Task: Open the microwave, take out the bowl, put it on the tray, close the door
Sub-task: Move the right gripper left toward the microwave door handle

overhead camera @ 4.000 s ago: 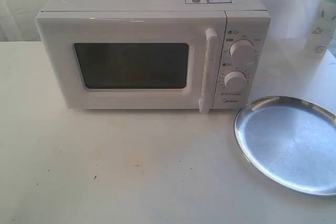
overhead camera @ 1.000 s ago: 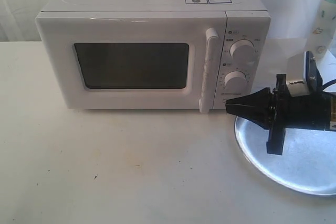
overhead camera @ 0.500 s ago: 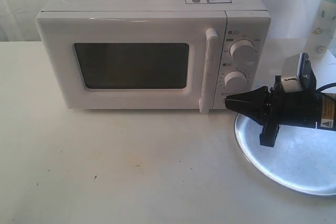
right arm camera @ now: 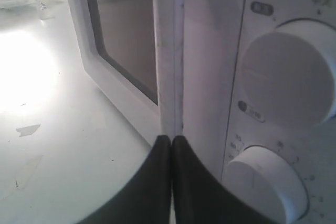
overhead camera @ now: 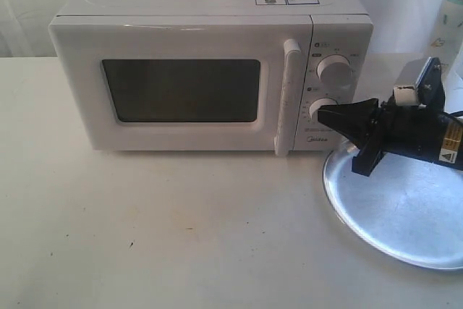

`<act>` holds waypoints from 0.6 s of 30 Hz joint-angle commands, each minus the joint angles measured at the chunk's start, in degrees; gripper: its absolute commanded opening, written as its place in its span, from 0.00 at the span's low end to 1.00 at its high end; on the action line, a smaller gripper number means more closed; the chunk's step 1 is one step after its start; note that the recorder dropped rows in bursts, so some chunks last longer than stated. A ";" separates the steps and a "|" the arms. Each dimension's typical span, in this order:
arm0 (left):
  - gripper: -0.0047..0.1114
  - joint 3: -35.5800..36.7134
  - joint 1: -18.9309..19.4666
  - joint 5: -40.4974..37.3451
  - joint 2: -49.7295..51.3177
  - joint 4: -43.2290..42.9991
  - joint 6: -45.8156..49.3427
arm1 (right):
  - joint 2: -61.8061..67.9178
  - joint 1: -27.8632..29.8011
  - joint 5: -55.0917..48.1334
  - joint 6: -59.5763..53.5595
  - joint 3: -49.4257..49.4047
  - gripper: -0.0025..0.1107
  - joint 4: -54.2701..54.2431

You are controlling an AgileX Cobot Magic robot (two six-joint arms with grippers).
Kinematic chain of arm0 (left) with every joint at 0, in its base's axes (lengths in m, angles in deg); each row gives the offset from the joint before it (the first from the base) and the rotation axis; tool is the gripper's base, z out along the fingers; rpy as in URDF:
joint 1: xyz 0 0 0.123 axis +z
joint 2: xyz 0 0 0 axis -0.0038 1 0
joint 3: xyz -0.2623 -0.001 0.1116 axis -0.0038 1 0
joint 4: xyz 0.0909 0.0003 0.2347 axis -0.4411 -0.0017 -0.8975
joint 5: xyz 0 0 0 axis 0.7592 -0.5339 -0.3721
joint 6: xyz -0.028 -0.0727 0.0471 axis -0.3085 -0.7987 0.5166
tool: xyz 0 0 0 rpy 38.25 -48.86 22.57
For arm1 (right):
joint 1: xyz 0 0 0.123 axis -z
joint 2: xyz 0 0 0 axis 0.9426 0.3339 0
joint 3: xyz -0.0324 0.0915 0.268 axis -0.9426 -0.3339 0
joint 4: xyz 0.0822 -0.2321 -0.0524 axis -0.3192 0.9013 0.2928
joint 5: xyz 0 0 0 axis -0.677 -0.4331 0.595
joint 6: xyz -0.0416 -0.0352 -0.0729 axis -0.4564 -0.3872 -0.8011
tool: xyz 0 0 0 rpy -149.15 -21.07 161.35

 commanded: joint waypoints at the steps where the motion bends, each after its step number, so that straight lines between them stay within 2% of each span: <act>1: 0.04 -0.16 -0.26 -0.14 -0.12 0.45 0.00 | 1.33 0.16 0.94 -0.66 0.14 0.02 -1.97; 5: 0.04 -0.16 -0.26 -0.14 -0.12 0.45 0.00 | 2.41 -0.07 0.94 -0.79 0.14 0.03 -3.83; 13: 0.04 -0.16 -0.26 -0.14 -0.12 0.45 0.00 | 3.04 -3.71 0.94 -1.10 1.79 0.18 -5.31; 18: 0.04 -0.16 -0.26 -0.14 -0.12 0.45 0.00 | 3.04 -5.73 -1.30 -1.93 3.75 0.22 -8.06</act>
